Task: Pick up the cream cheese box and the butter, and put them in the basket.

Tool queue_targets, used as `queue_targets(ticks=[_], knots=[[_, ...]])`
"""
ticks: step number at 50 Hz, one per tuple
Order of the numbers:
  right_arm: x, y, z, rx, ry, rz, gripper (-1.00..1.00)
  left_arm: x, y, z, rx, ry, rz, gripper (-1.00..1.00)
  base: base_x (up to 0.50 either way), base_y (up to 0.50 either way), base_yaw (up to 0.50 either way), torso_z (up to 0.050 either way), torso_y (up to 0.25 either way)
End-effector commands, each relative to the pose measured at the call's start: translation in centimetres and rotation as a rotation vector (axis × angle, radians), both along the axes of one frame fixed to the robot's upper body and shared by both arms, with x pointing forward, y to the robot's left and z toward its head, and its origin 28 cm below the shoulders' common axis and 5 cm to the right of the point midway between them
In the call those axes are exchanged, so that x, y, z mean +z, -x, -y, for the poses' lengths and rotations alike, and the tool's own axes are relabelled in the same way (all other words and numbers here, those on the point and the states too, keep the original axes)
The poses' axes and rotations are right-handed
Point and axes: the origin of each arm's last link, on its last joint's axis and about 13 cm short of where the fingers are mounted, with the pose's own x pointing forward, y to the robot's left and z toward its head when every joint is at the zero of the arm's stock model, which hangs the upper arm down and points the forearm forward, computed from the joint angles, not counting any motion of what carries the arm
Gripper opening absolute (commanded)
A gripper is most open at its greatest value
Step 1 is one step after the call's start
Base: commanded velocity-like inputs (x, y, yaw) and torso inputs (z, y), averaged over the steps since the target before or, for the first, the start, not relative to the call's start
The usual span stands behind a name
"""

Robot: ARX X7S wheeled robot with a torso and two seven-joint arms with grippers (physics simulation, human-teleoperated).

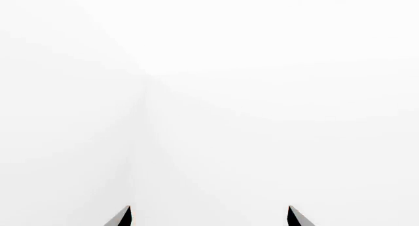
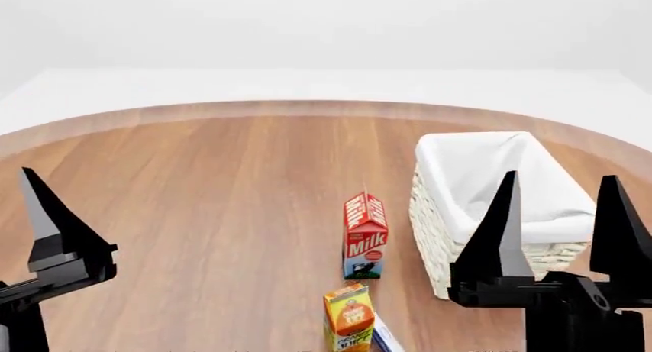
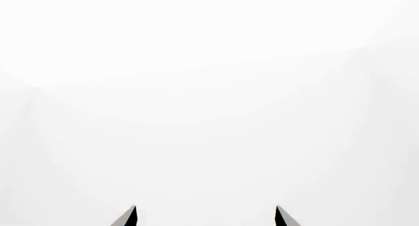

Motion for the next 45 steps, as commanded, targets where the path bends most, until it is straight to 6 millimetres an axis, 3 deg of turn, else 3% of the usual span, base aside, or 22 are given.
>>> queue_targets(ticks=[1, 15, 22, 32, 45], knots=[[0.0, 0.0, 0.2, -0.009, 0.017, 0.014, 1.00, -0.1, 0.2, -0.1, 0.012, -0.012, -0.003, 1.00, 0.50, 0.00, 0.00, 0.000, 0.000], [0.0, 0.1, 0.2, -0.001, 0.017, 0.006, 1.00, -0.1, 0.1, -0.1, 0.008, -0.008, -0.007, 1.00, 0.50, 0.01, 0.00, 0.000, 0.000], [0.3, -0.4, 1.1, -0.025, 0.088, -0.268, 1.00, -0.3, 0.1, -0.1, 0.004, -0.011, -0.016, 1.00, 0.14, 0.00, 0.00, 0.000, 0.000], [1.9, -0.2, 2.7, -0.076, 0.166, -0.497, 1.00, -0.4, 0.0, 0.0, -0.006, -0.012, -0.025, 1.00, 0.00, 0.00, 0.00, 0.000, 0.000], [4.3, 0.3, 3.9, -0.097, 0.235, -0.665, 1.00, -0.4, -0.1, 0.2, -0.014, -0.011, -0.029, 1.00, 0.00, 0.00, 0.00, 0.000, 0.000]])
